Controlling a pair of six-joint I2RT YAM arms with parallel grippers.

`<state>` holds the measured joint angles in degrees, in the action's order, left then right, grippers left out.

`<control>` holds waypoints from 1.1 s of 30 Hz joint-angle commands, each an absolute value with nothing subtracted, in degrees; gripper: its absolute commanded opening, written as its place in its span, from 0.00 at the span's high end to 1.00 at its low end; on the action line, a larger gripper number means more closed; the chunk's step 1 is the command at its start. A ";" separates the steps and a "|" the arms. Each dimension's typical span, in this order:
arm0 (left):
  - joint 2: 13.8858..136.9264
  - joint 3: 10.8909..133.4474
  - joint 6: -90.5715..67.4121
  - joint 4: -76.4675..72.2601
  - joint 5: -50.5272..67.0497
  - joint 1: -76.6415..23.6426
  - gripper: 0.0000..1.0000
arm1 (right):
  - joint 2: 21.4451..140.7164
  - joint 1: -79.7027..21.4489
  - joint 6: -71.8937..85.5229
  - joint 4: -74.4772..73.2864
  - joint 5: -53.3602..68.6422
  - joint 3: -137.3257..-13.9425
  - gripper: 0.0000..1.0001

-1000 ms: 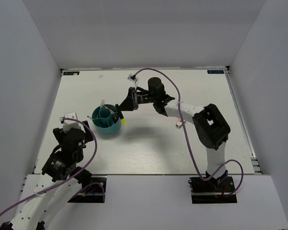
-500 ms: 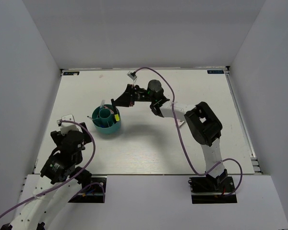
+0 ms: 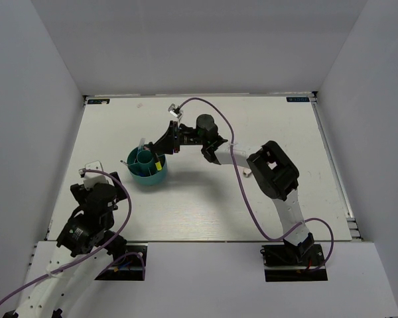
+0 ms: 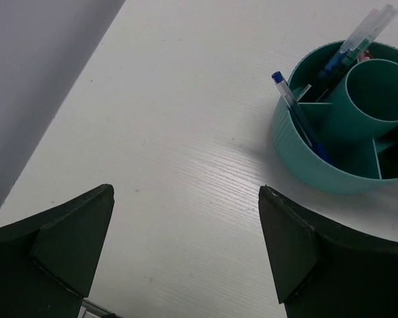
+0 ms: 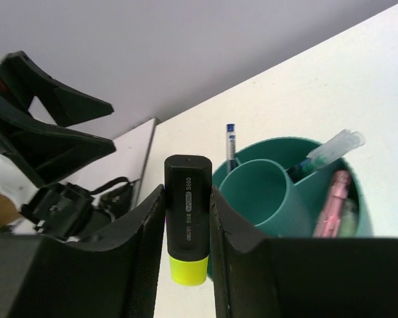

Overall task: Sort the stationery into containers
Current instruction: Place the pen in the storage box.

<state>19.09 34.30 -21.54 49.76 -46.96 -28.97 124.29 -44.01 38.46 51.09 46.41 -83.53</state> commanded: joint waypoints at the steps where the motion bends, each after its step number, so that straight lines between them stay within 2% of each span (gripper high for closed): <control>1: 19.07 33.84 -22.24 49.66 -47.02 -28.65 0.00 | 124.98 -44.21 31.91 52.74 44.74 -86.13 1.00; 17: 19.16 33.22 -22.85 49.66 -46.50 -28.74 0.00 | 124.72 -45.35 21.18 57.21 40.34 -80.51 1.00; 26: 18.81 33.22 -22.94 49.66 -46.41 -28.74 0.00 | 122.61 -47.72 16.26 65.39 37.00 -72.07 0.99; 29: 18.72 33.22 -23.11 49.57 -46.58 -28.74 0.00 | 122.43 -47.99 16.44 66.00 36.83 -71.72 0.69; 31: 18.63 33.05 -22.94 49.57 -46.41 -28.83 0.00 | 122.08 -47.99 16.70 66.18 37.09 -71.37 0.56; 32: 18.55 33.13 -23.03 49.57 -46.41 -28.92 0.00 | 121.56 -47.99 16.70 66.18 37.44 -71.45 0.41; 33: 18.63 33.05 -23.03 49.48 -46.32 -28.74 0.00 | 121.38 -47.90 16.44 66.44 37.35 -71.37 0.36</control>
<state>19.00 33.26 -22.55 49.74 -46.50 -28.97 124.33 -47.90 18.22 61.23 37.87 -71.50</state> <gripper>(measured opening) 0.998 0.595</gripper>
